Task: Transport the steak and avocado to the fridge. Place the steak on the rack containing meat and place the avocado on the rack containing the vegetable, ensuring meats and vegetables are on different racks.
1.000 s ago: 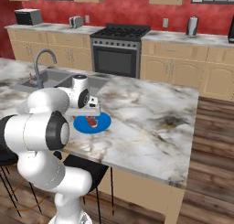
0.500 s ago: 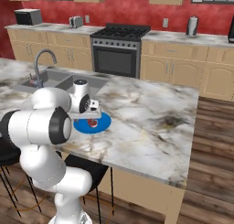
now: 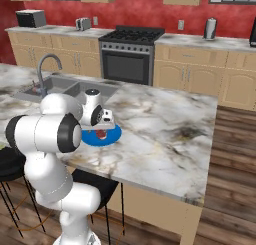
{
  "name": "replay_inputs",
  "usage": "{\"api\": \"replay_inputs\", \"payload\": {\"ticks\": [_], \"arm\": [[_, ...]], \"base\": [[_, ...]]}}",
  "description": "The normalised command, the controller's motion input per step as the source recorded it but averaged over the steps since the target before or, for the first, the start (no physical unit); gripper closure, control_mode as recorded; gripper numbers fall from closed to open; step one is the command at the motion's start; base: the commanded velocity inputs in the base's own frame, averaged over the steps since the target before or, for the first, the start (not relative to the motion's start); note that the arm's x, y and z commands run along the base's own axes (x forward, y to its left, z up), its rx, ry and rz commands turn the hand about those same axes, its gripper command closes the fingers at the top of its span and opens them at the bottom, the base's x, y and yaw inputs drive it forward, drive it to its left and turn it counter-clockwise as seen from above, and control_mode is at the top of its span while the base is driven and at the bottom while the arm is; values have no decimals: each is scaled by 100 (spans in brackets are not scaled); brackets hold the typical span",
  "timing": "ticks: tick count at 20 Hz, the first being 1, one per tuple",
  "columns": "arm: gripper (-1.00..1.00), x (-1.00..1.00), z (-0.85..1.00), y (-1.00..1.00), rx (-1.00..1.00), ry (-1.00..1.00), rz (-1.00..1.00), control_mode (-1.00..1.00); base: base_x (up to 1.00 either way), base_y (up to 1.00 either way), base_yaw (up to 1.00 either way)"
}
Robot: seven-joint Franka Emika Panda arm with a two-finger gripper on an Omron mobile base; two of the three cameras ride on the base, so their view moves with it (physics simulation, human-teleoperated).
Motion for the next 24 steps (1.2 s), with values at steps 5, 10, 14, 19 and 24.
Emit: {"api": "replay_inputs", "payload": {"ticks": [5, 10, 14, 19, 24], "arm": [[-100, 15, -22, 1, 0, 4, 0, -100], [-100, 18, -21, 0, 0, 3, 0, -100], [-100, 22, -15, 0, 0, 0, 0, -100], [-100, 19, -30, 0, 0, 1, 0, -100], [-100, 20, -28, 0, 0, 0, 0, -100]], "base": [[0, 0, 0], [0, 0, 0], [0, 0, 0], [0, 0, 0], [0, 0, 0]]}}
